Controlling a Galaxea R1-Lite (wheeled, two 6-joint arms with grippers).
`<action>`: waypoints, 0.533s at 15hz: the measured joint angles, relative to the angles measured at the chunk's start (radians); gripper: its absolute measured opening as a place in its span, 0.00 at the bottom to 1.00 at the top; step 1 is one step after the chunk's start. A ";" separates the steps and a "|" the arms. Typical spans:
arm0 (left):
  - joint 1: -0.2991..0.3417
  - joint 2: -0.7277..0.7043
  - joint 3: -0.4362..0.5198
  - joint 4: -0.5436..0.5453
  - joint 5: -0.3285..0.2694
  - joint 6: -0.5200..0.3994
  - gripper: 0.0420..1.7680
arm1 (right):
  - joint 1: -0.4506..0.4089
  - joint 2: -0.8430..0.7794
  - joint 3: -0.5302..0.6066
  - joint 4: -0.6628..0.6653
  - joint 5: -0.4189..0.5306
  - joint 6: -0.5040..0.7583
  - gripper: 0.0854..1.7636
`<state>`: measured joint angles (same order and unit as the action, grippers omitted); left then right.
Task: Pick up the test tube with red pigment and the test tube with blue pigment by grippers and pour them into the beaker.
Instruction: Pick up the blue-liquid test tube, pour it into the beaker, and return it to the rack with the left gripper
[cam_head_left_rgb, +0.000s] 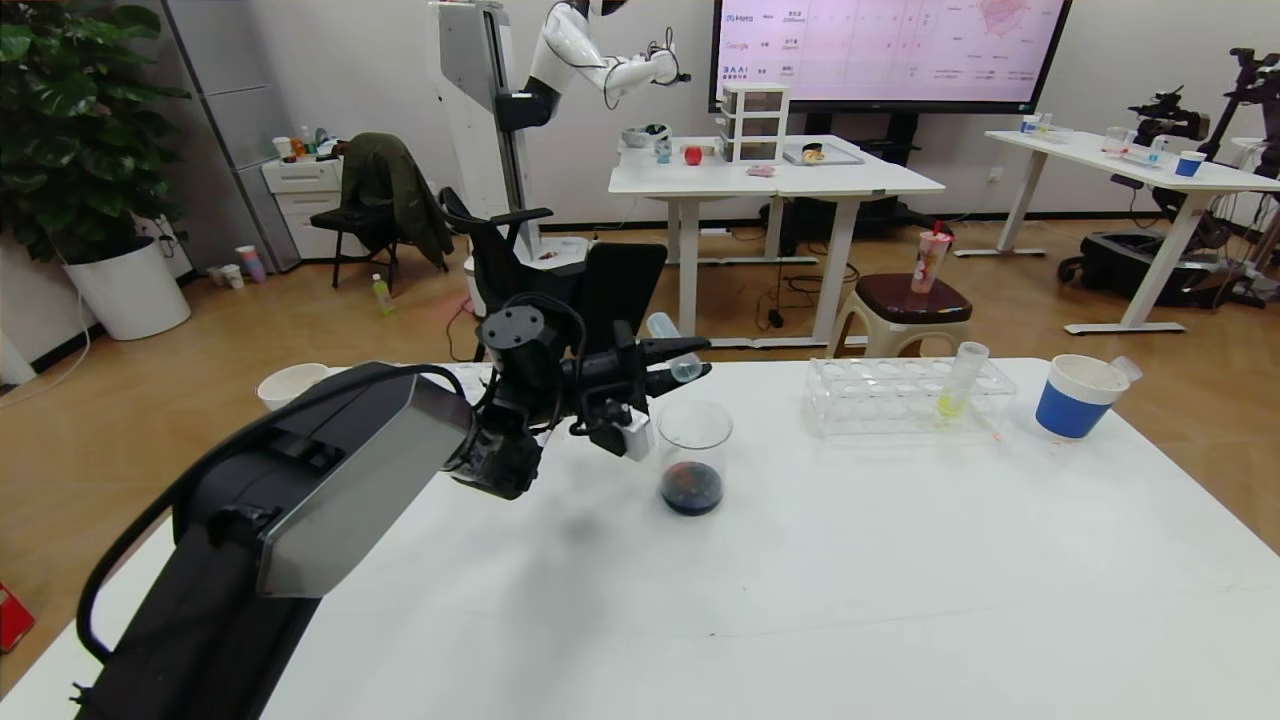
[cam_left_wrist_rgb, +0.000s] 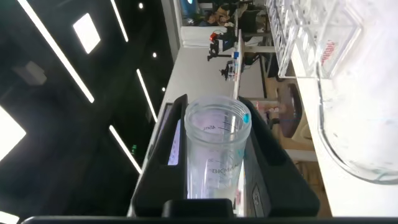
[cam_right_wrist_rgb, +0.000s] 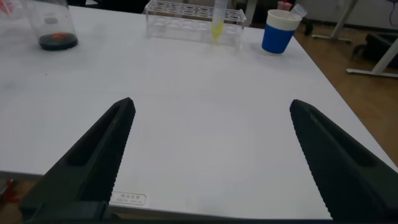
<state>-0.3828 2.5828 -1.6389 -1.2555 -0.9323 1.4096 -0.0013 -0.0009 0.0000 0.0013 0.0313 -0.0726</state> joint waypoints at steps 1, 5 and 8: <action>0.000 -0.006 -0.001 -0.004 0.010 -0.066 0.28 | 0.000 0.000 0.000 0.000 0.000 0.000 0.98; -0.013 -0.028 0.004 -0.132 0.176 -0.411 0.28 | 0.000 0.000 0.000 0.000 0.001 0.000 0.98; -0.077 -0.034 0.044 -0.247 0.506 -0.682 0.28 | 0.000 0.000 0.000 0.000 0.001 0.000 0.98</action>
<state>-0.4598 2.5483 -1.5947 -1.5023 -0.4262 0.7277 -0.0009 -0.0009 0.0000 0.0017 0.0321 -0.0730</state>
